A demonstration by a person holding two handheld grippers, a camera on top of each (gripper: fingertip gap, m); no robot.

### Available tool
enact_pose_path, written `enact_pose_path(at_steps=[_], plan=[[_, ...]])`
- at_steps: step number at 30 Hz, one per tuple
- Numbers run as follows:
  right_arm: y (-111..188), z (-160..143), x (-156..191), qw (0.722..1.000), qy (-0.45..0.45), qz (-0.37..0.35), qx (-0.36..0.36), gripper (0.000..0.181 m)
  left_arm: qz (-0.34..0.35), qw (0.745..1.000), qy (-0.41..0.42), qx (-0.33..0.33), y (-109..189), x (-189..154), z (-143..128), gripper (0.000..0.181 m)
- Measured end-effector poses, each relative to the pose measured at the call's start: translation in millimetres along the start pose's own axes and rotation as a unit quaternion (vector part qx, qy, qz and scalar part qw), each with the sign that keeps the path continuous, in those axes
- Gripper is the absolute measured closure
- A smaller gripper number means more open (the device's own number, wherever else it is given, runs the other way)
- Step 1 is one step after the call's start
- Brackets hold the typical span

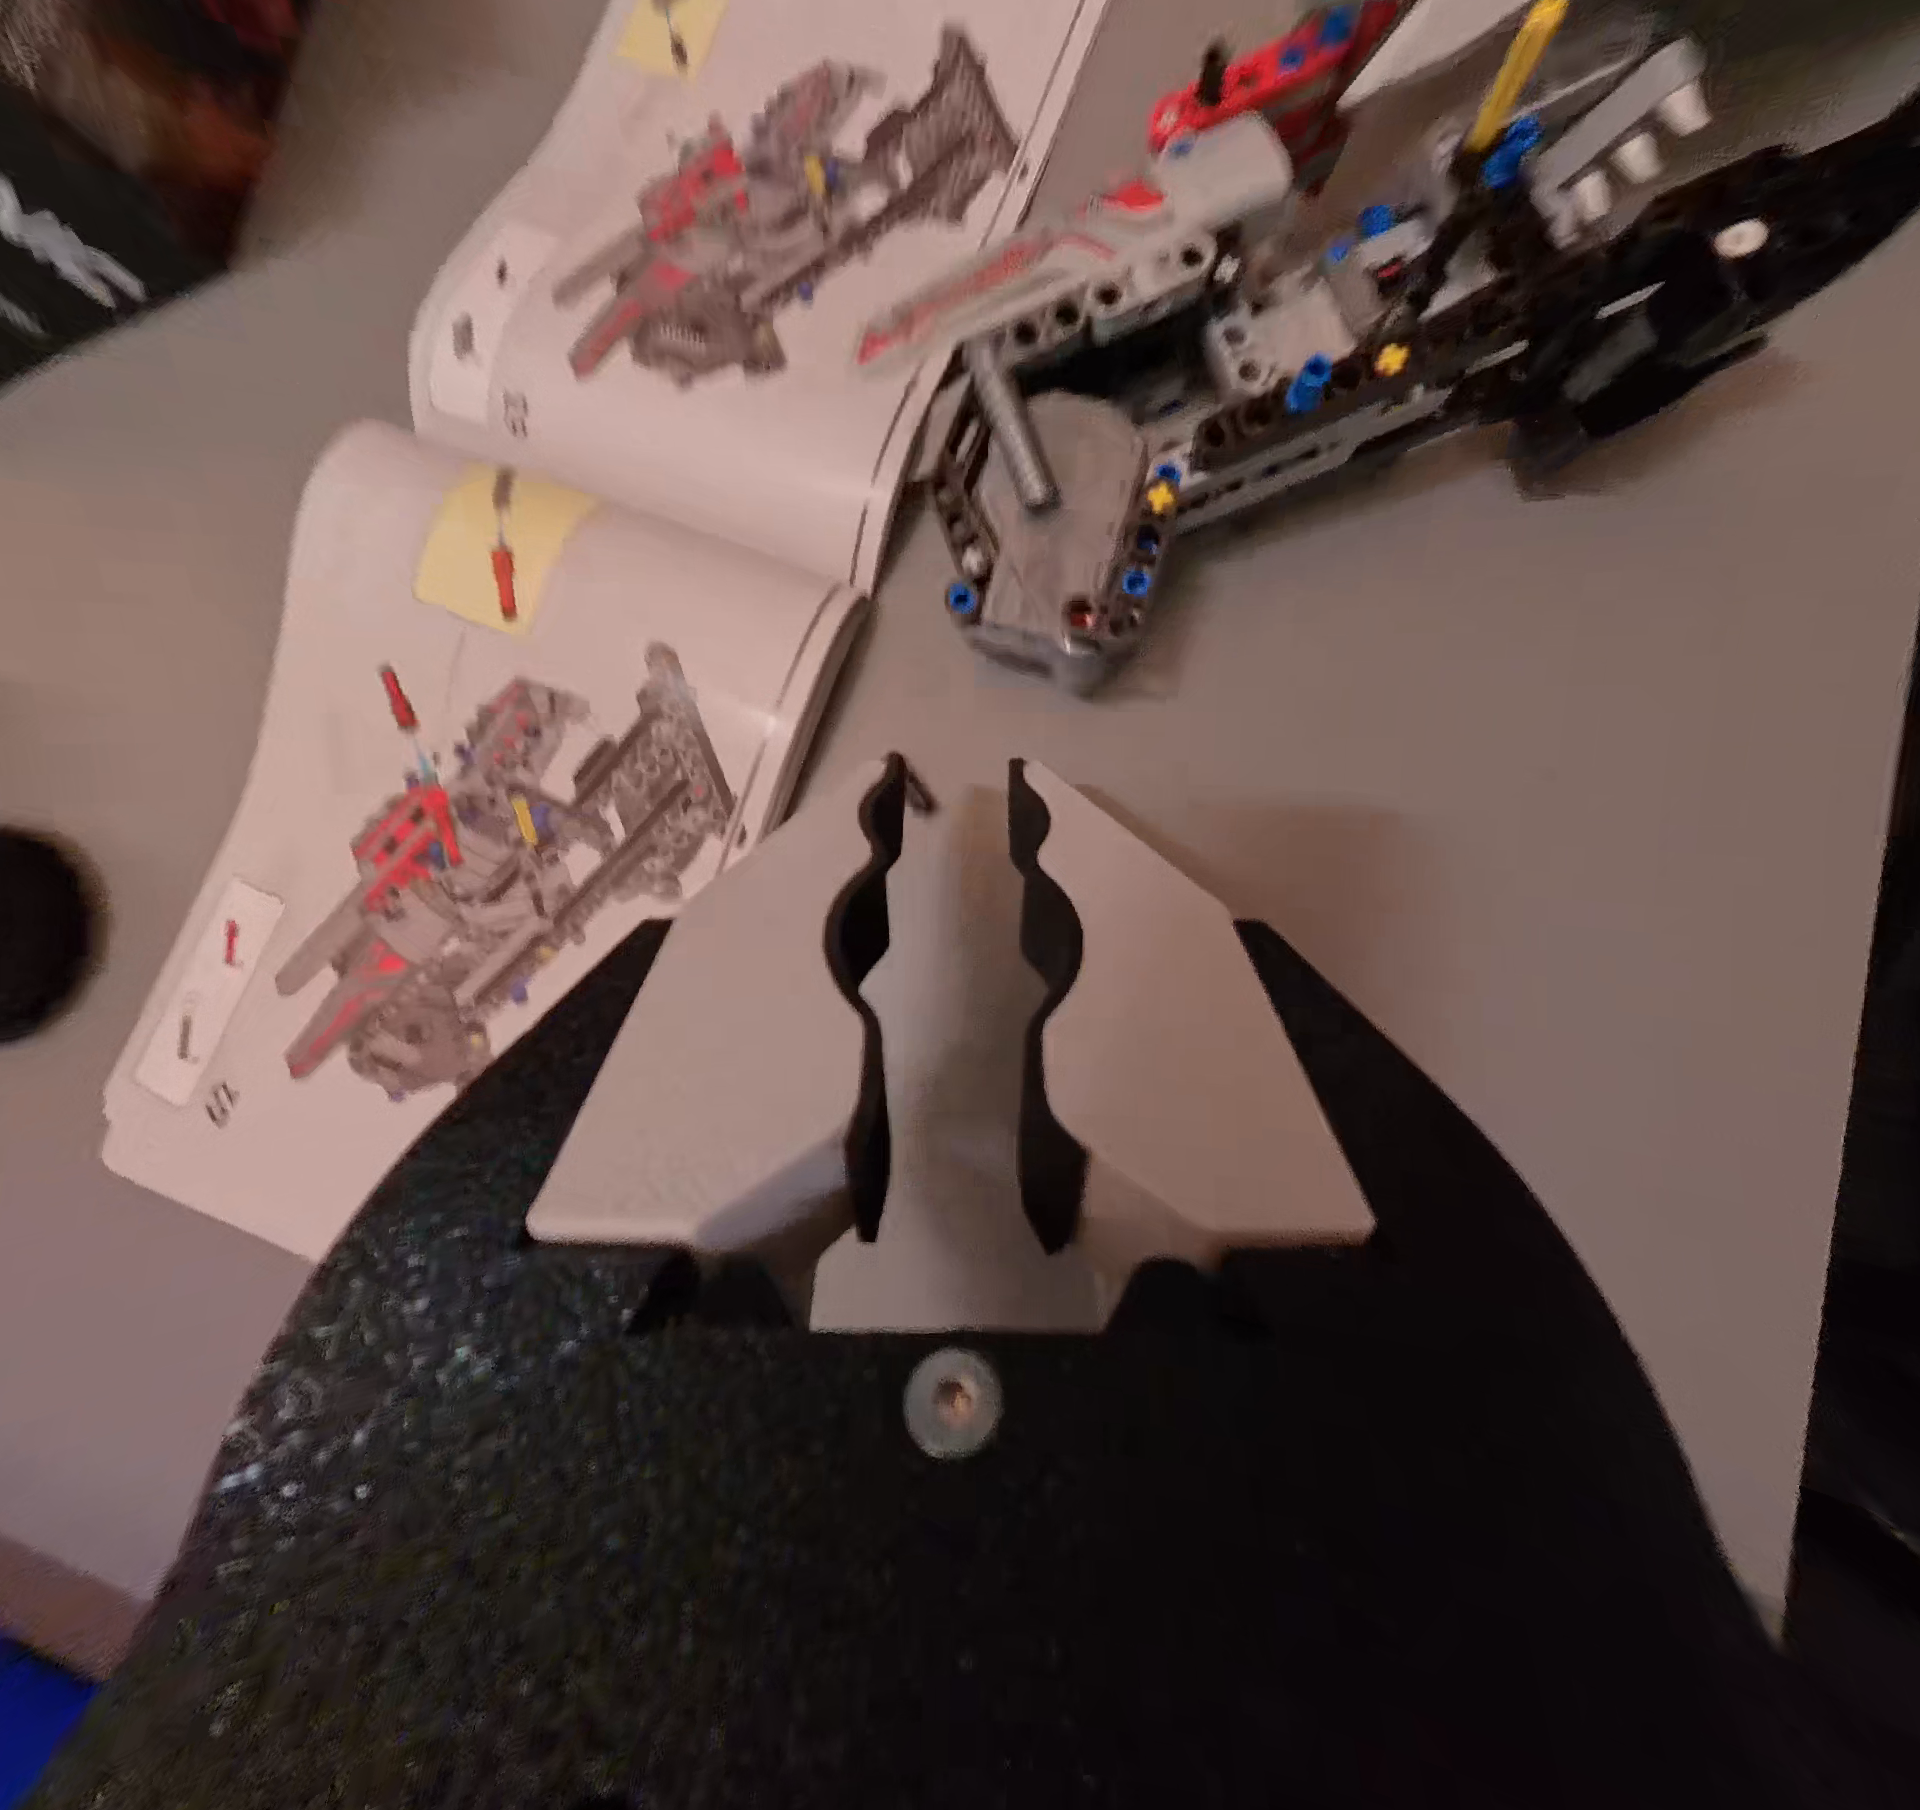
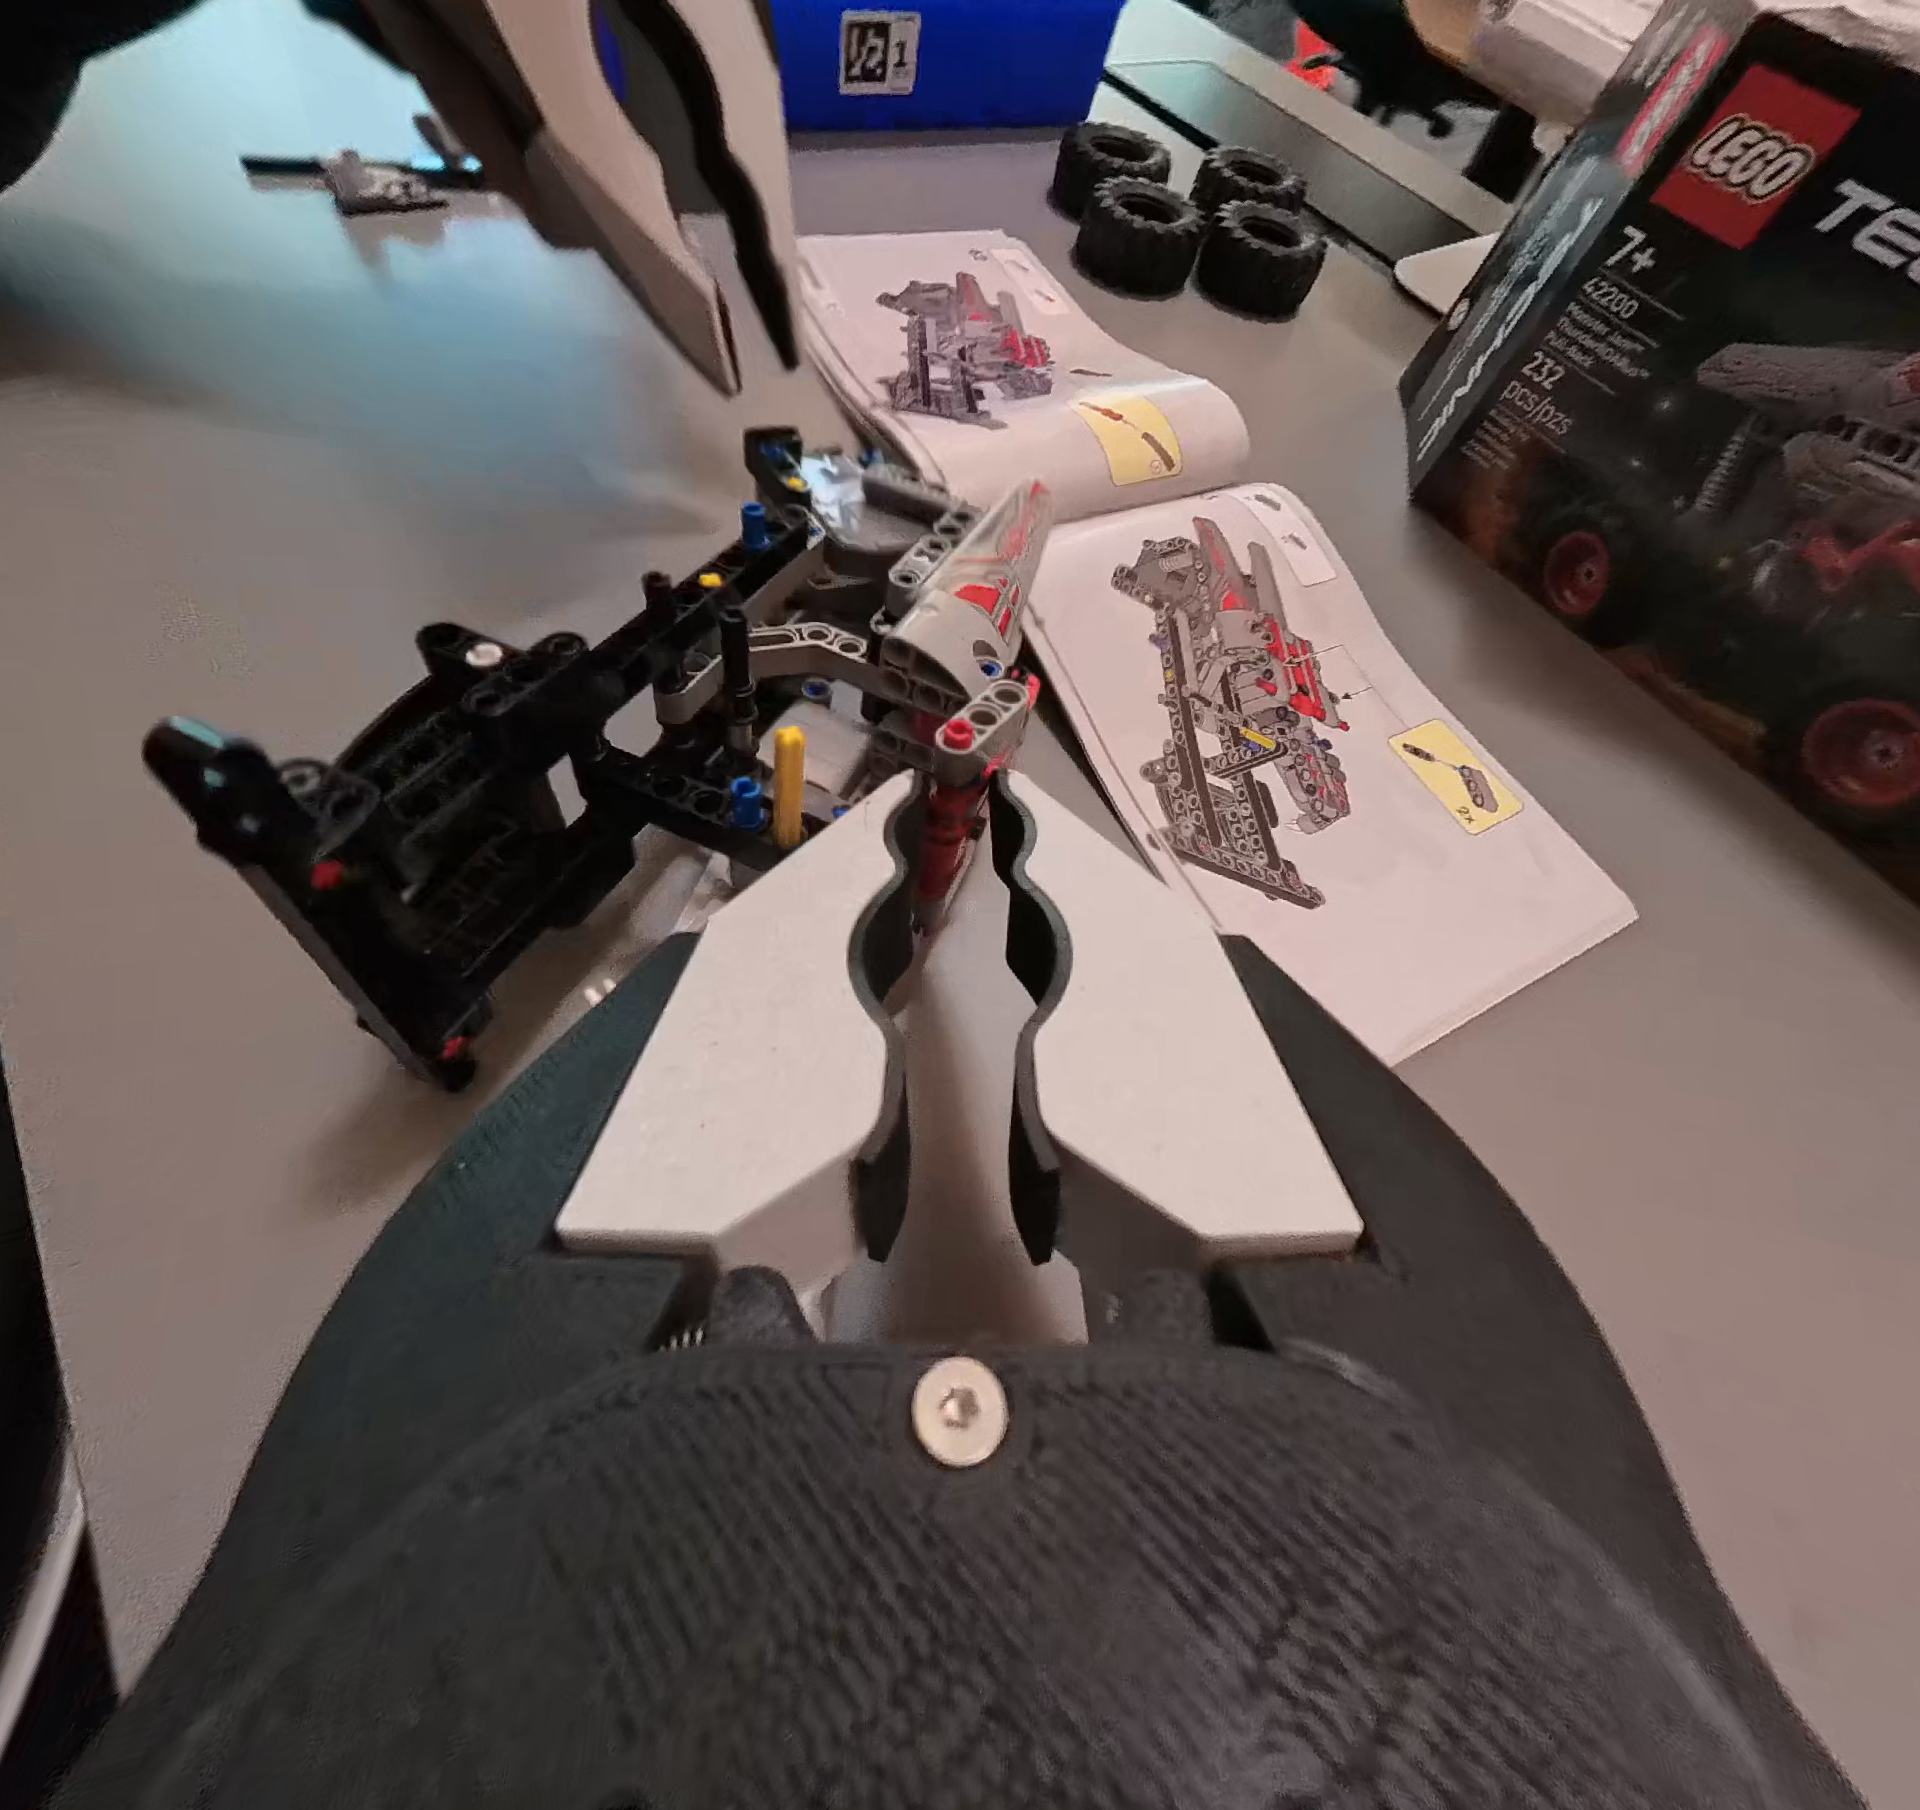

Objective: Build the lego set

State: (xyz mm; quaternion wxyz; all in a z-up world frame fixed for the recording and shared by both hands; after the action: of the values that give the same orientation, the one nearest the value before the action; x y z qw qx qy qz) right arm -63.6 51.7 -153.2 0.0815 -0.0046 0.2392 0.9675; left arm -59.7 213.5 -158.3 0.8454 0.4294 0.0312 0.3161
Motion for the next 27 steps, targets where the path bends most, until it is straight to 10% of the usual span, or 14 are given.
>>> enact_pose_path(at_steps=[13,27], plan=[[-5.1,-12.4,-22.9,0.998,0.001,0.061,0.005,0.173,-0.104,0.984,-0.129,-0.068,-28.9,-14.3,98.0,0.161],[-8.0,-23.6,-22.3,0.995,-0.028,0.088,0.041,0.159,-0.237,0.952,-0.192,-0.029,-71.6,-50.7,117.5,0.166]])
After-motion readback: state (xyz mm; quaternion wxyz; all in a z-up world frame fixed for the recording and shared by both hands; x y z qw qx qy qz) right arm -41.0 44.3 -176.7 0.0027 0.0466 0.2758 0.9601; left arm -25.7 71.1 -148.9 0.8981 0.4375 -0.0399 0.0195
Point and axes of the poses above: each gripper's, where its closed fingertips meet, y back along the fingers, z out of its top, x = y × z across the jaws, the point moved 2 cm from there along y, back along the fingers, and after that the axes turned 13 degrees about z, right-handed, at the moved point
